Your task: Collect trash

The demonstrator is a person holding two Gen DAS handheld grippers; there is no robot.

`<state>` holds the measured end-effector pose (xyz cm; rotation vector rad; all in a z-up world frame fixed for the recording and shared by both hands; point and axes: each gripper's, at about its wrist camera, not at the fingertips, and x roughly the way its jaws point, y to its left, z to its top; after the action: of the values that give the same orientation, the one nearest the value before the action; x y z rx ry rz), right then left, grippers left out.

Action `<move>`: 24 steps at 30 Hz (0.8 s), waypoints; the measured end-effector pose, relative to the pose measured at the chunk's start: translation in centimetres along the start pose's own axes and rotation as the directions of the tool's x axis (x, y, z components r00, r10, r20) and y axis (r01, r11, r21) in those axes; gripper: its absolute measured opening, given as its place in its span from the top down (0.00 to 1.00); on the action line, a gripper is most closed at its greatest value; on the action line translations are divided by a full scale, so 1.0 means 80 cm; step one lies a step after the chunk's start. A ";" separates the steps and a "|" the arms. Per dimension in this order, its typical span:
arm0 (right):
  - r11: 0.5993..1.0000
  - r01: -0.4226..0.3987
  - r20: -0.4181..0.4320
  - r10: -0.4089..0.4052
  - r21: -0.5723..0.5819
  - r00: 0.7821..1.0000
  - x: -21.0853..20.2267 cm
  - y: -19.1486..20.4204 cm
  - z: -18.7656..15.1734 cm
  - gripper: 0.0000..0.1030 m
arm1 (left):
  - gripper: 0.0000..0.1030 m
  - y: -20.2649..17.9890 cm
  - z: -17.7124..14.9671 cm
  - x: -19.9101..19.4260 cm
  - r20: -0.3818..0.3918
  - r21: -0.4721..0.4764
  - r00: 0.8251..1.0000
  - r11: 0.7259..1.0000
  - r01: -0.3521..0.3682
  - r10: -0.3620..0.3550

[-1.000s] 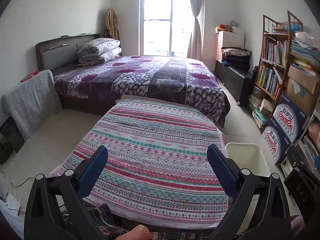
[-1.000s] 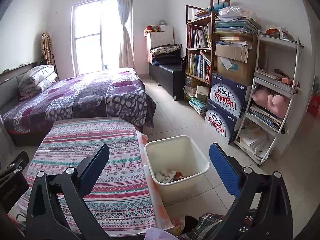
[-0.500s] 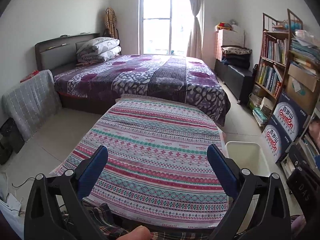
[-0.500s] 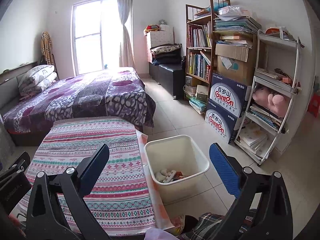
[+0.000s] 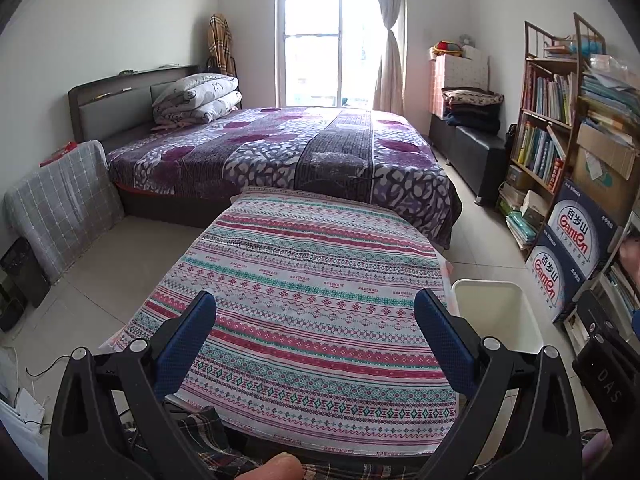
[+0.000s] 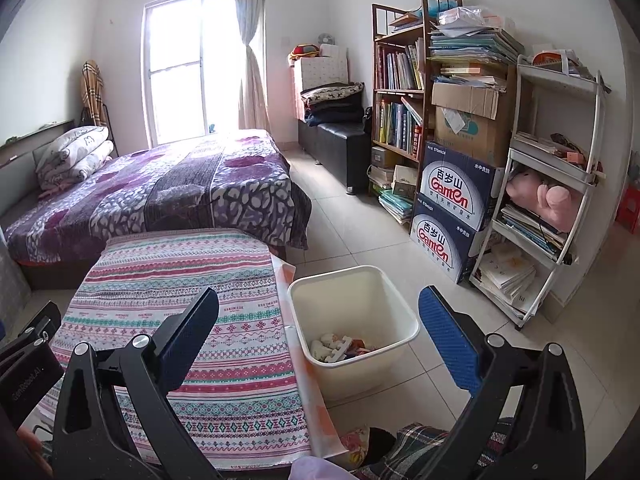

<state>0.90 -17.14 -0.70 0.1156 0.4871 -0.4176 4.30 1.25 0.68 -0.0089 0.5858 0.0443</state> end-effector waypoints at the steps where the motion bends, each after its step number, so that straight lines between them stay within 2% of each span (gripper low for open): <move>1: 1.000 0.000 -0.002 0.000 0.000 1.000 0.001 -0.001 -0.002 0.07 | 0.07 0.000 0.000 0.000 0.000 0.000 1.000 1.000 0.000 0.000; 24: 1.000 -0.003 -0.020 0.003 -0.008 1.000 0.008 -0.002 -0.017 0.07 | 0.07 -0.006 -0.005 0.008 -0.010 0.015 1.000 1.000 -0.006 0.006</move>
<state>0.75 -17.18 -2.19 0.1127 0.5087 -0.4121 4.64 0.80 -0.05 0.0068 0.5960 0.0455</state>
